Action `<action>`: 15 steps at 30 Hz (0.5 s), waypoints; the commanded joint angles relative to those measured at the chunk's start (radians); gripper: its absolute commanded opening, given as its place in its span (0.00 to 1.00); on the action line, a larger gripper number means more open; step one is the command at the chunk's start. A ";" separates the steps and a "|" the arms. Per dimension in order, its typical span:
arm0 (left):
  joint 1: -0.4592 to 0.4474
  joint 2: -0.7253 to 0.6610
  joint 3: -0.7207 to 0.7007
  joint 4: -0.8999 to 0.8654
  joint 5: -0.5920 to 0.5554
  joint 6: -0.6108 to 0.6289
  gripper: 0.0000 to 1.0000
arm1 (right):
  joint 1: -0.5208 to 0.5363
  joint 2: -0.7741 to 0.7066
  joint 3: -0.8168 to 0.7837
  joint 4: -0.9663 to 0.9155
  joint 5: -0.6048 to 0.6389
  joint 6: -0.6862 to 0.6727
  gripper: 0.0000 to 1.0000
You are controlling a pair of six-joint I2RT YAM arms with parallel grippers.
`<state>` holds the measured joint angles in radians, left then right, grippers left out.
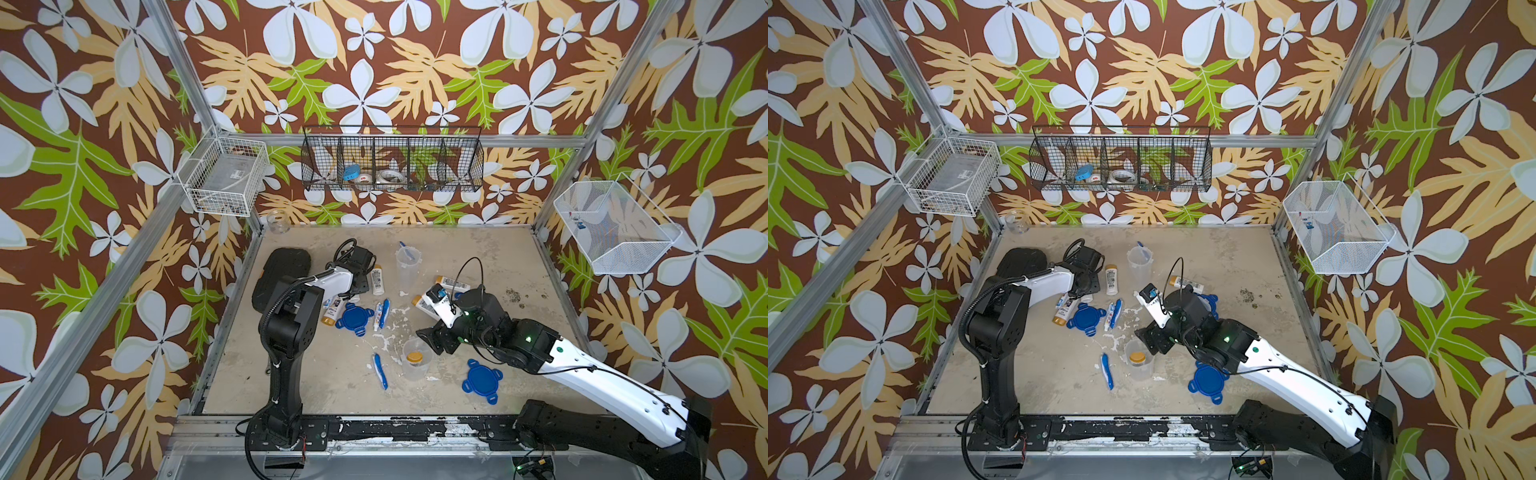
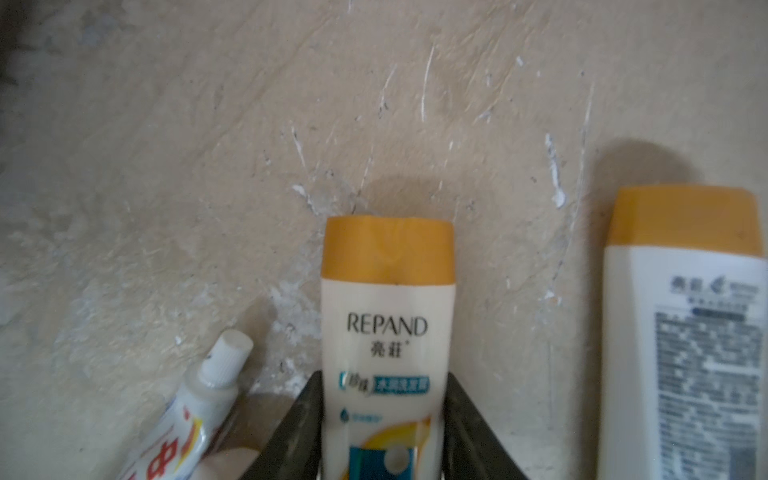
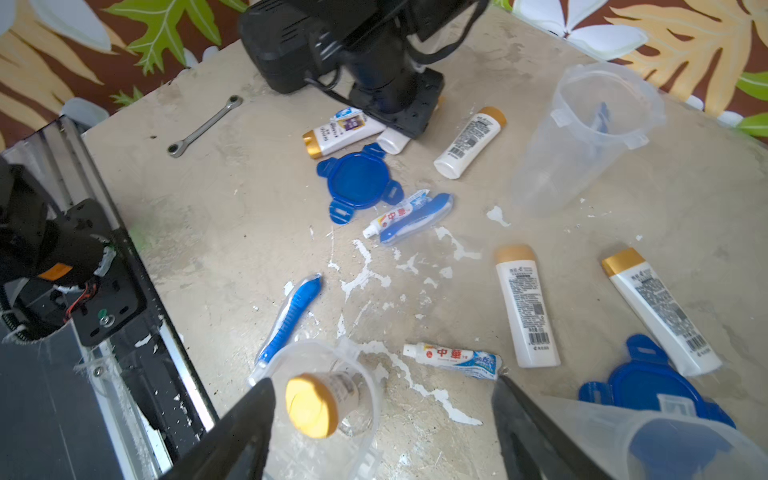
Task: Pack away toiletry kits
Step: Pick up the toiletry item from the center of the board.
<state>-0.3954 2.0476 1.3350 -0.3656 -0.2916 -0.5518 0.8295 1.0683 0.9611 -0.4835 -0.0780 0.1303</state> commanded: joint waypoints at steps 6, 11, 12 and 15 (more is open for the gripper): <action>-0.002 -0.048 -0.036 -0.128 0.101 0.050 0.10 | -0.155 0.058 0.104 -0.066 -0.129 0.049 0.82; -0.002 -0.213 -0.083 -0.081 0.144 0.143 0.00 | -0.281 0.141 0.200 -0.099 -0.317 0.160 0.81; -0.002 -0.266 -0.108 -0.060 0.156 0.165 0.00 | -0.292 0.160 0.222 -0.104 -0.345 0.181 0.81; -0.004 -0.432 -0.196 0.000 0.204 0.220 0.00 | -0.296 0.223 0.280 -0.120 -0.414 0.209 0.81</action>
<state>-0.3992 1.7126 1.1858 -0.4152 -0.1432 -0.4110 0.5385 1.2575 1.2049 -0.5770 -0.3691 0.2752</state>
